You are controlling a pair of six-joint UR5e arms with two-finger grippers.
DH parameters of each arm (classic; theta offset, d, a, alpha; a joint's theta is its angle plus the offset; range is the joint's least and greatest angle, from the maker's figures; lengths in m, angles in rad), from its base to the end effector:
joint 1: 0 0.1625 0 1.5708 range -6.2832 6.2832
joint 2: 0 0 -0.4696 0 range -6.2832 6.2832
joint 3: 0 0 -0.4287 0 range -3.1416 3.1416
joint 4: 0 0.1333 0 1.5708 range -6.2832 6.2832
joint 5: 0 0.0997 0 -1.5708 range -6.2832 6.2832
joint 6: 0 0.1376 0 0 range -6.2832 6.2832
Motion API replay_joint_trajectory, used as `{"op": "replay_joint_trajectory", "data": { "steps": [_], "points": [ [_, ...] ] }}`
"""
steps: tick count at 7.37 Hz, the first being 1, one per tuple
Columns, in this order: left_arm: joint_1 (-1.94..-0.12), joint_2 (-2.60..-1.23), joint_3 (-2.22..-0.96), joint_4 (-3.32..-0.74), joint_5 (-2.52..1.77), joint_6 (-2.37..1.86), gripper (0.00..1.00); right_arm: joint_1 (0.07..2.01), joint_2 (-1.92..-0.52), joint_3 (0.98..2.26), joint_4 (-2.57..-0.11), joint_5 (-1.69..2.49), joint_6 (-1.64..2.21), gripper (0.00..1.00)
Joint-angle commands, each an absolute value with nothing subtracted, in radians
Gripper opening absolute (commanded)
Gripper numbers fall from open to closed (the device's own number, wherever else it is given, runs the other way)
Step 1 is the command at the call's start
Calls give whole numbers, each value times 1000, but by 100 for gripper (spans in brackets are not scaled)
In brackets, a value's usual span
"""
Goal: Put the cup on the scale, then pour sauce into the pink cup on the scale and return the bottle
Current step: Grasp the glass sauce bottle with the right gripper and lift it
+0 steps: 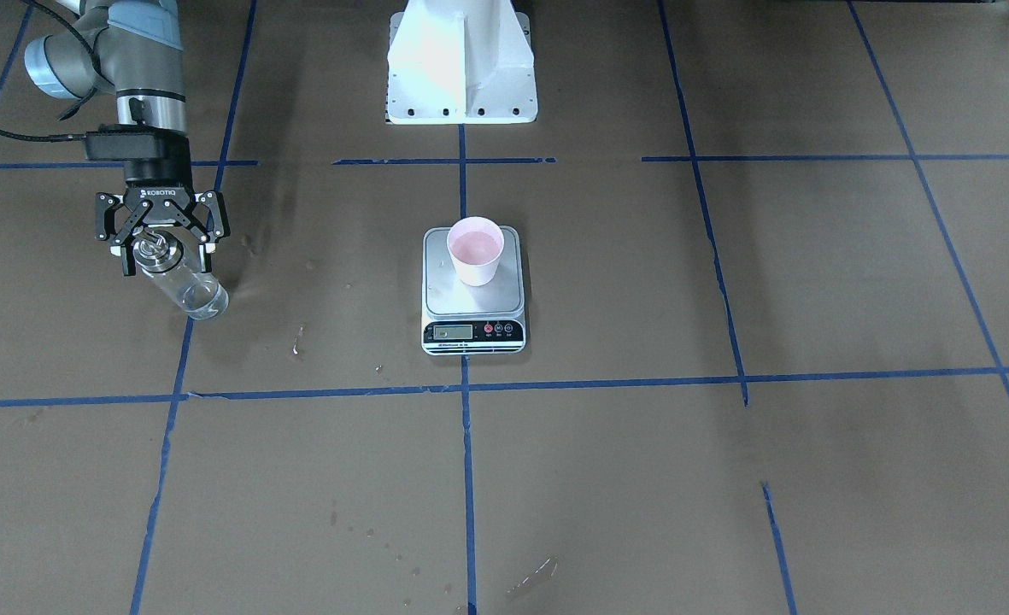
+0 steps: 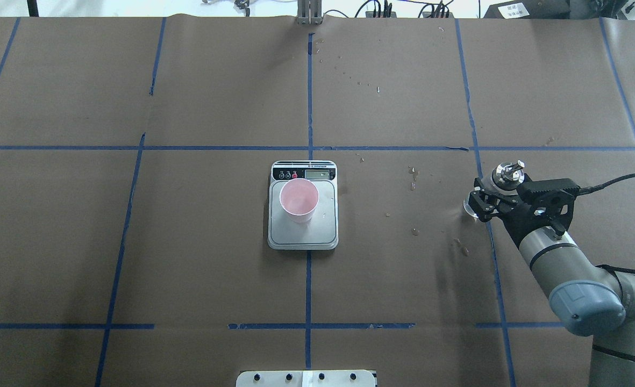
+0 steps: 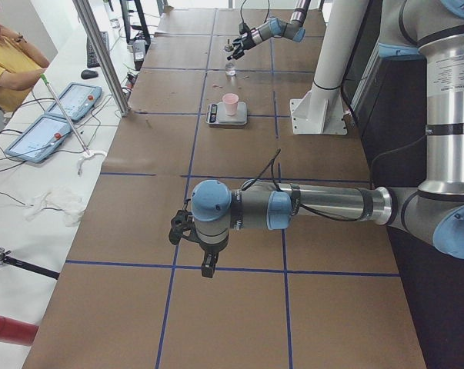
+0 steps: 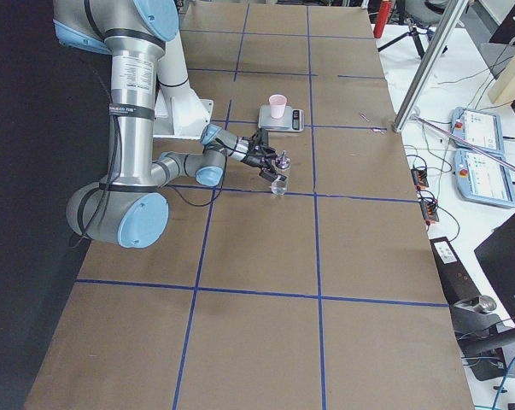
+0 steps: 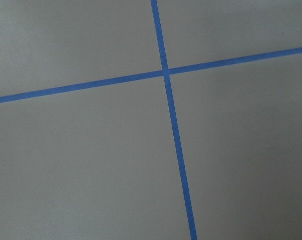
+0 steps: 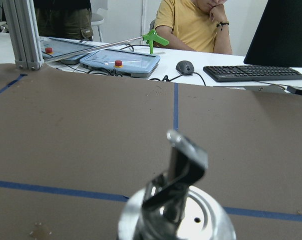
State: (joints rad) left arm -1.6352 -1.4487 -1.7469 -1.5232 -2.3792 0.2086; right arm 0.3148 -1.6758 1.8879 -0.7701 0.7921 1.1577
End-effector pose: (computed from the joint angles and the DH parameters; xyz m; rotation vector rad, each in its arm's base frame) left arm -0.0640 -0.4680 0.6999 0.1161 0.8007 0.1388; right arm -0.4097 -0.3752 0.5066 1.0017 -0.6420 0.3072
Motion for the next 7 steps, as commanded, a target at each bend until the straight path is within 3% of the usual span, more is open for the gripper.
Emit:
{"op": "replay_joint_trajectory", "data": {
  "steps": [1,2,3,7],
  "points": [
    [-1635,-1448,-1746,-1523,-2378,209,100,318,-1664,1887,-769,792,1155,62],
    [-1635,-1448,-1746,-1523,-2379,209,100,318,-1654,1887,-769,790,1155,22],
    [-1635,-1448,-1746,-1523,-2379,209,100,319,-1654,1887,-767,782,1155,0],
    [-1635,-1448,-1747,-1523,-2379,207,100,354,-1651,1960,-773,759,932,0]
  ]
}}
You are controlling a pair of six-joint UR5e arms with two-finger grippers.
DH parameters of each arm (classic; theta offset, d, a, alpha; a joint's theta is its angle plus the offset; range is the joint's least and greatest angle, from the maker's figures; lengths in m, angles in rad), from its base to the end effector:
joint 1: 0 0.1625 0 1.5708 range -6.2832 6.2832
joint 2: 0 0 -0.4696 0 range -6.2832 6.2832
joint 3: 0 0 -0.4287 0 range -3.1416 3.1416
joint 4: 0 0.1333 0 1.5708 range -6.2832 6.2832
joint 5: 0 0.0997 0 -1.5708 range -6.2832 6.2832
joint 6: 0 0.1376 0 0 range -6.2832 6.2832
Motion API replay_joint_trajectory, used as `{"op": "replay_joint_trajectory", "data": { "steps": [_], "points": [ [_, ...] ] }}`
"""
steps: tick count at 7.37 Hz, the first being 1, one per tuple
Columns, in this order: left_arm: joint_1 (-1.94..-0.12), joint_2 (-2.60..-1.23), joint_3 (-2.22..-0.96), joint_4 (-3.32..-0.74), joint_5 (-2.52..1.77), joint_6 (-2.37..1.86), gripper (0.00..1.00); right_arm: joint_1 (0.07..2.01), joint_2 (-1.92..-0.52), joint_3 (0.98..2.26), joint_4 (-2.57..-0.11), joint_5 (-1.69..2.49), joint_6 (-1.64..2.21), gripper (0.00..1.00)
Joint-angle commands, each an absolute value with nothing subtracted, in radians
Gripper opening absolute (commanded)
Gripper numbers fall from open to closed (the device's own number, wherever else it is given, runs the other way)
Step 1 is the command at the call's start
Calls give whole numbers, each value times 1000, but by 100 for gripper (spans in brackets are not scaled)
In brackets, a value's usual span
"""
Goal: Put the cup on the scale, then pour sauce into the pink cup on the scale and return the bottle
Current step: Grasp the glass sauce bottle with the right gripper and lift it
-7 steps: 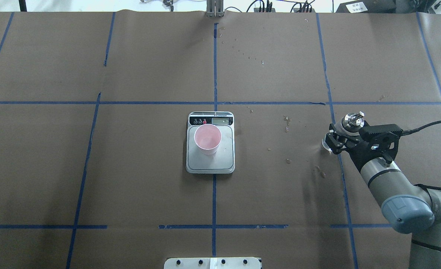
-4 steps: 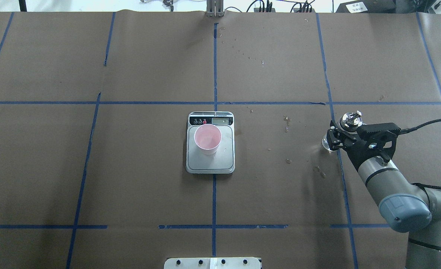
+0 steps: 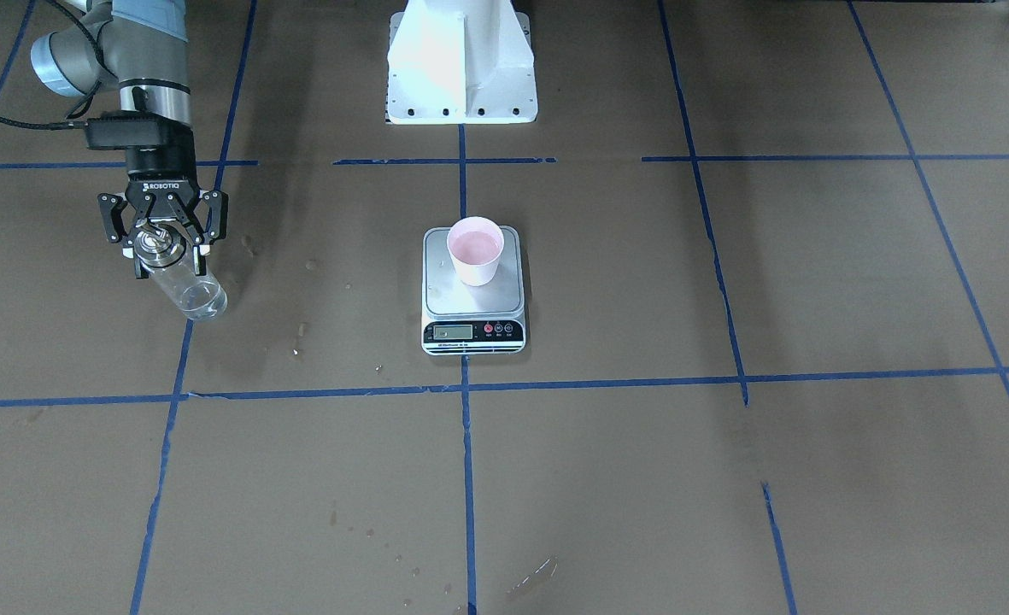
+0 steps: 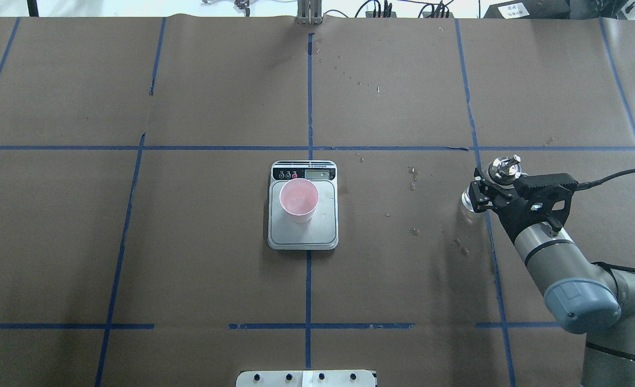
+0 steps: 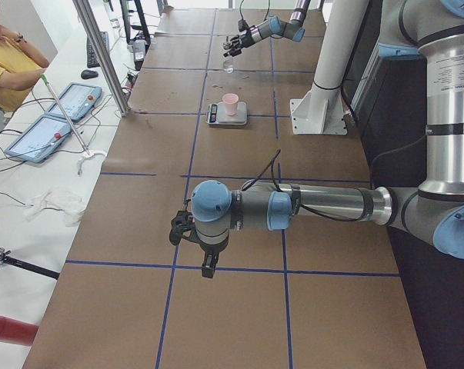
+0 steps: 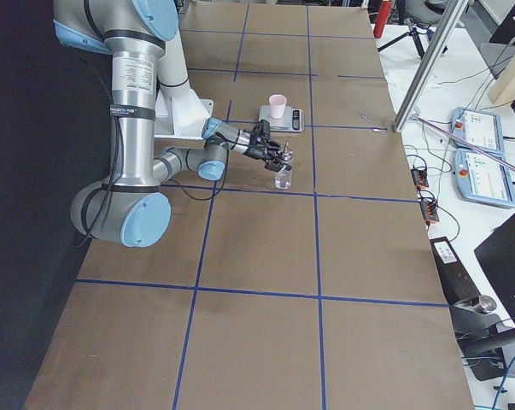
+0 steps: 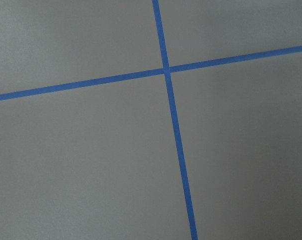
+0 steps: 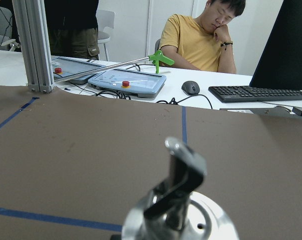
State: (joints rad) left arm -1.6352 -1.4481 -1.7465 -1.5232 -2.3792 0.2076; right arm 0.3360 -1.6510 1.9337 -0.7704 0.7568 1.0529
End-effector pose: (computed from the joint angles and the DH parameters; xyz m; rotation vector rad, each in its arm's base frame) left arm -0.0640 -0.4677 0.7003 0.1148 0.8009 0.1375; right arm -0.3991 -0.3865 0.4672 1.0819 -0.6224 0.2823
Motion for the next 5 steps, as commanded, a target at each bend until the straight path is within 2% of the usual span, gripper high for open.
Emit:
{"op": "replay_joint_trajectory", "data": {
  "steps": [1,3,5],
  "points": [
    [-1634,-1448,-1749,-1523,-2379,207,100,365,-1631,1967,-770,775,881,0],
    [-1635,-1448,-1746,-1523,-2381,207,100,489,-1606,1974,-767,973,815,0],
    [-1635,-1448,-1746,-1523,-2379,209,100,529,-1598,1973,-791,1005,671,0]
  ]
}}
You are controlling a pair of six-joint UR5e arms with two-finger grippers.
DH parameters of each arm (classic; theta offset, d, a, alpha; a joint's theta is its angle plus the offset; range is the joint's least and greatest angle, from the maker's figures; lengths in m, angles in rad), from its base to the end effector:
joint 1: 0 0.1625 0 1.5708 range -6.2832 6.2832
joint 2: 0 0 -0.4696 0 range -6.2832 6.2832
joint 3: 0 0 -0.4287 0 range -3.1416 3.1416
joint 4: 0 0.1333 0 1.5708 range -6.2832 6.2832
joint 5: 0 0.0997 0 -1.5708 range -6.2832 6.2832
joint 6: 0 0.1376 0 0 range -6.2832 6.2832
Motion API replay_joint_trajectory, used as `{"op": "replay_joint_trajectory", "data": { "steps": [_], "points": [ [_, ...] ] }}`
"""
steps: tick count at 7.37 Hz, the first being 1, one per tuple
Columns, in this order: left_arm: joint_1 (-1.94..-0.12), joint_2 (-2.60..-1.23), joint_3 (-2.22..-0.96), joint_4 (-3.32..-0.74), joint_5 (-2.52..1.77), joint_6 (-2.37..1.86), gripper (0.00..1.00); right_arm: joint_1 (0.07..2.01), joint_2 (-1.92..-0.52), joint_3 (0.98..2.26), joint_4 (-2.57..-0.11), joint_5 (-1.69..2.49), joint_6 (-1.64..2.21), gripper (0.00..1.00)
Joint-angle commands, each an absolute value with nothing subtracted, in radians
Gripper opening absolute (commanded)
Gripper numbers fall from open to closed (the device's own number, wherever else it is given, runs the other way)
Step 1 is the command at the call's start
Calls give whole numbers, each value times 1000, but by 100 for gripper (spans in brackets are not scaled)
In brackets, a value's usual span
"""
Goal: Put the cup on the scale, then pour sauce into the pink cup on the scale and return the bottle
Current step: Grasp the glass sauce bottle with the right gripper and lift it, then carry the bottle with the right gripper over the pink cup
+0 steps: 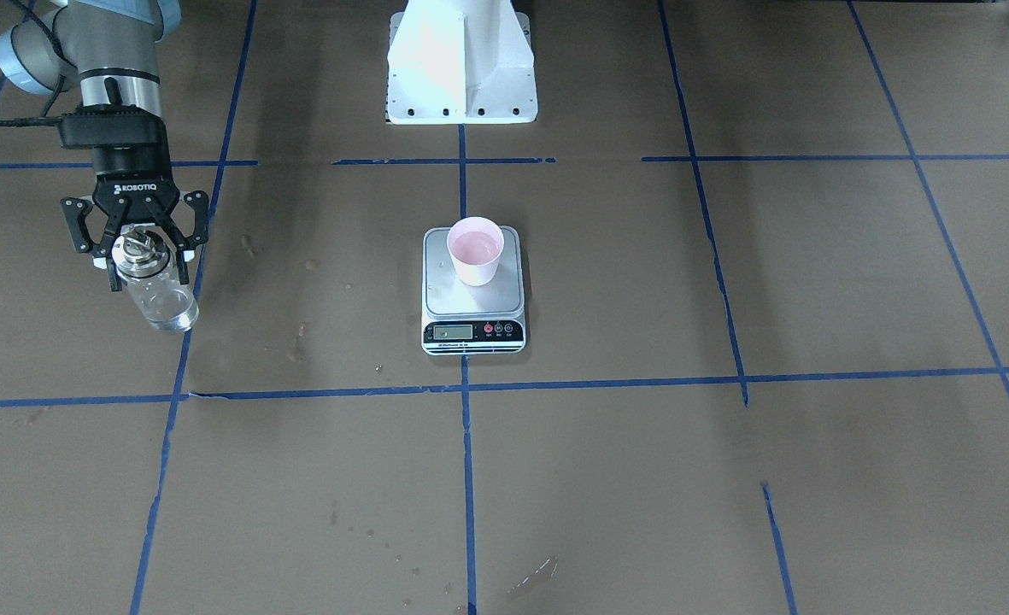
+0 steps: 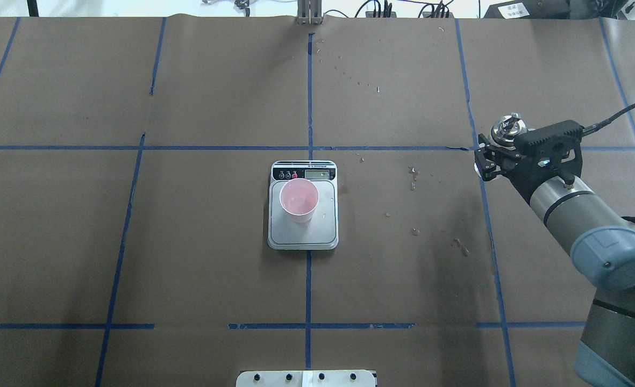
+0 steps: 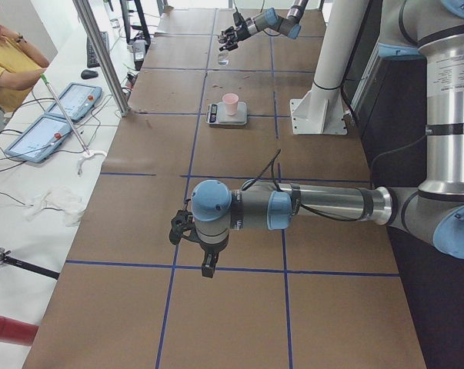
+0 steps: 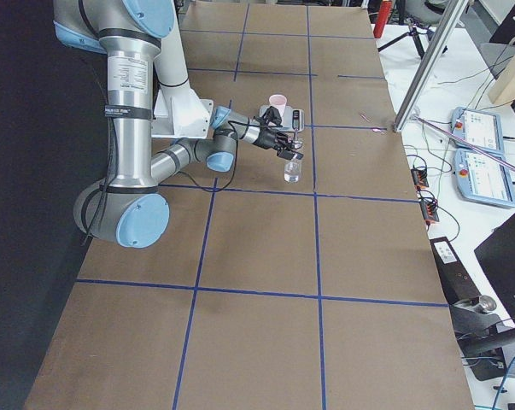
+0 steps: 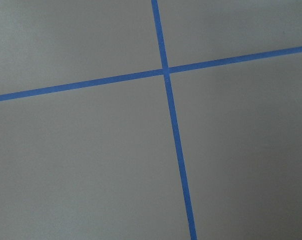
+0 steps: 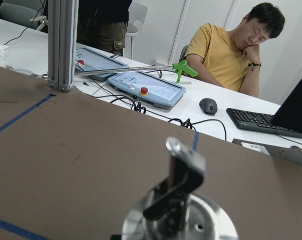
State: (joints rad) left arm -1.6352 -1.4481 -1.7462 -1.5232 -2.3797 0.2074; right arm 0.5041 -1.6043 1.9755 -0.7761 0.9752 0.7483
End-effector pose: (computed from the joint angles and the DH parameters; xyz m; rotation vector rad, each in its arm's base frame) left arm -0.0640 -0.4677 0.7005 0.1145 0.8015 0.1372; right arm -0.3604 -0.4392 0.4296 1.1035 -0.5631 0.0703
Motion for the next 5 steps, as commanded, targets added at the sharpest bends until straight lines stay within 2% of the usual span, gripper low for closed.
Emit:
{"op": "replay_joint_trajectory", "data": {
  "steps": [1,3,5],
  "points": [
    [-1635,-1448,-1744,-1523,-2379,207,100,526,-1583,1977,-893,1003,669,0],
    [-1634,-1450,-1744,-1523,-2379,207,100,481,-1429,1979,-1122,958,661,0],
    [-1634,-1451,-1744,-1523,-2379,207,100,343,-1188,1890,-1315,721,582,0]
  ]
}}
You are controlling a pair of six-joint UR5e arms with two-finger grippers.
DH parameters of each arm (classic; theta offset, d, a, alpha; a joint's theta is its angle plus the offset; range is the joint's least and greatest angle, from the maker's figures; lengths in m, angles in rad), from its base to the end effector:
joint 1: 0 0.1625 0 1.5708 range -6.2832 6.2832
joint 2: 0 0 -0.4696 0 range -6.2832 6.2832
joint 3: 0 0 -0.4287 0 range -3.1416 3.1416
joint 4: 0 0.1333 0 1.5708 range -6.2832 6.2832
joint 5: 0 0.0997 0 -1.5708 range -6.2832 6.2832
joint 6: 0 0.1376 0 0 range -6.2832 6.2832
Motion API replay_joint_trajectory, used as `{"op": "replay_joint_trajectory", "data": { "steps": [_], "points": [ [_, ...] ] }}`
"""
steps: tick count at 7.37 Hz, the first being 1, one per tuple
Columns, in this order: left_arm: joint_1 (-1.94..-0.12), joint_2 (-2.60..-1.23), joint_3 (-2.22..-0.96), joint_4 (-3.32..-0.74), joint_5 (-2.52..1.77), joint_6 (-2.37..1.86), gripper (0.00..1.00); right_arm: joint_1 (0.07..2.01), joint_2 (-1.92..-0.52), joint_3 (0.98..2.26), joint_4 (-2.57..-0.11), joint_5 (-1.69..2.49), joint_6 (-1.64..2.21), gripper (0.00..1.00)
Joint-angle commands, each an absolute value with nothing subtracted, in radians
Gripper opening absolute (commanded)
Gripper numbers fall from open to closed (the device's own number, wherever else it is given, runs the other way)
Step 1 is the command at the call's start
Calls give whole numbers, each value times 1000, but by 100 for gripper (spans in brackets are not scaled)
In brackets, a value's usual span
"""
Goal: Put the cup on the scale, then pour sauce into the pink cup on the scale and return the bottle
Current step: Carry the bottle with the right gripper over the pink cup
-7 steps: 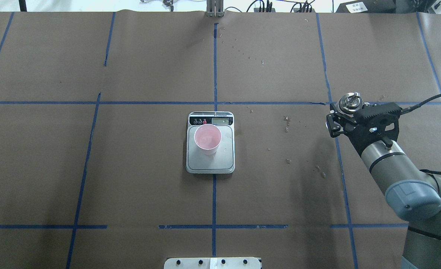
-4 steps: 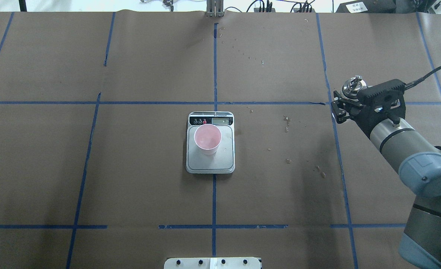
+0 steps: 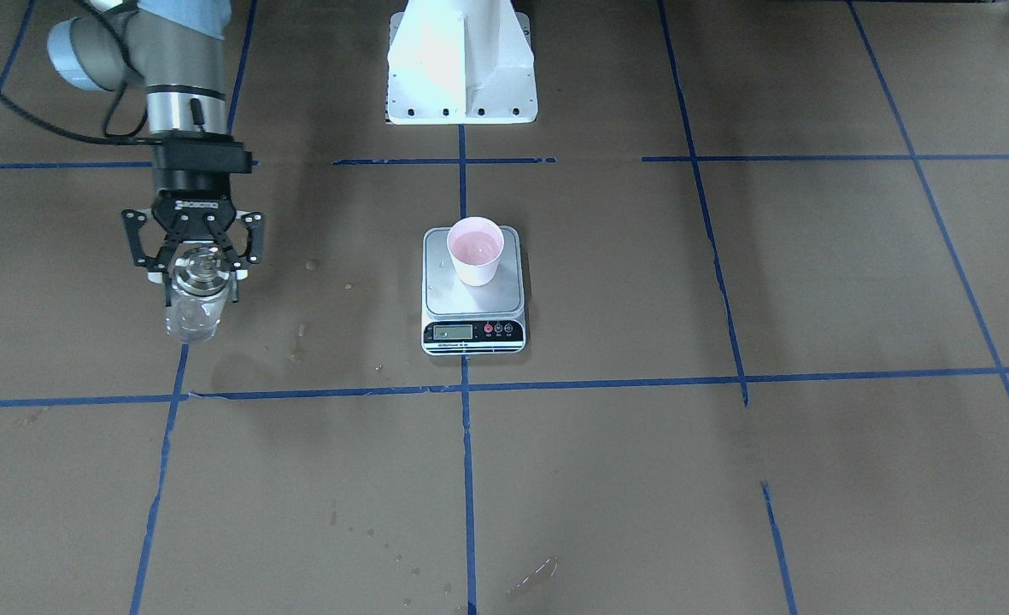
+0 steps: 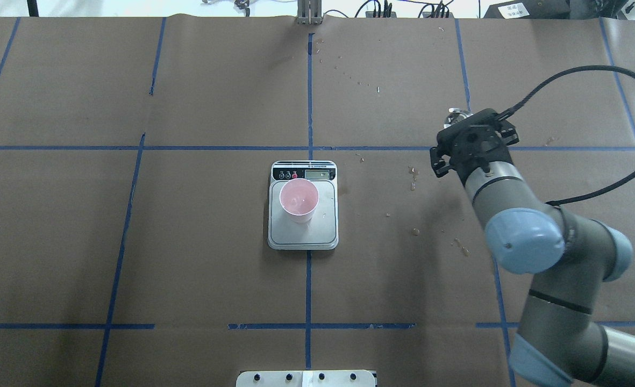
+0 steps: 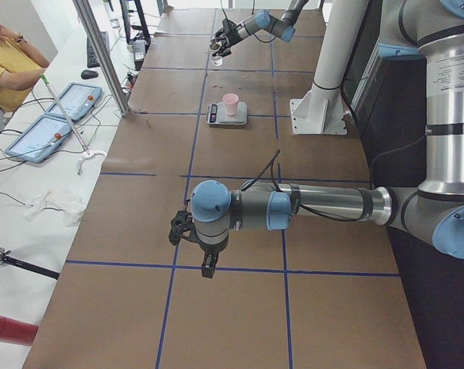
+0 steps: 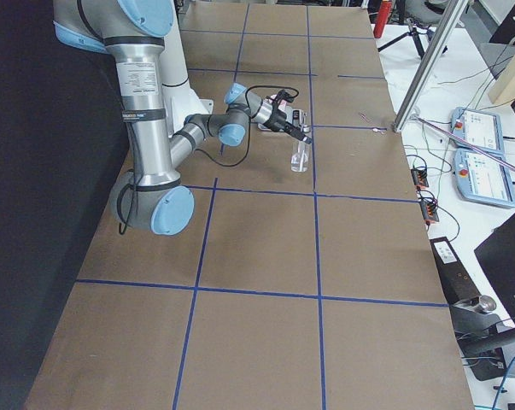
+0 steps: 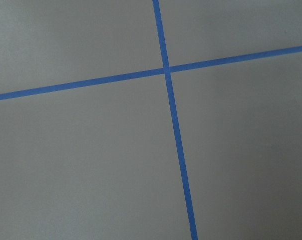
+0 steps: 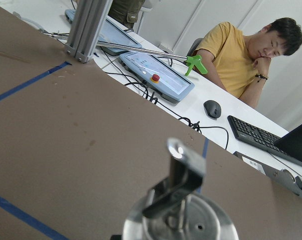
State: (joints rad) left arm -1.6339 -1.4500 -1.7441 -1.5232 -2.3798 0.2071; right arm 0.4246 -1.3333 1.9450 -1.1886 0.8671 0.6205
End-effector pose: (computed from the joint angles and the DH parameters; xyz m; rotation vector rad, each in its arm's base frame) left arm -0.0634 -0.4686 0.7007 0.1137 0.8017 0.1380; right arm -0.4586 -0.4513 0.3464 1.0955 -0.3249 -0.1179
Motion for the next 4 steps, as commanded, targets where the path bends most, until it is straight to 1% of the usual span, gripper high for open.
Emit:
{"op": "replay_joint_trajectory", "data": {
  "steps": [1,3,4],
  "points": [
    [-1632,-1451,-1743,-1523,-2379,207,100,304,-1125,1829,-1418,628,580,0],
    [-1632,-1451,-1743,-1523,-2379,207,100,258,-1069,1810,-1613,540,505,0],
    [-1632,-1451,-1741,-1523,-2379,207,100,239,-1051,1799,-1650,464,439,0]
  ]
}}
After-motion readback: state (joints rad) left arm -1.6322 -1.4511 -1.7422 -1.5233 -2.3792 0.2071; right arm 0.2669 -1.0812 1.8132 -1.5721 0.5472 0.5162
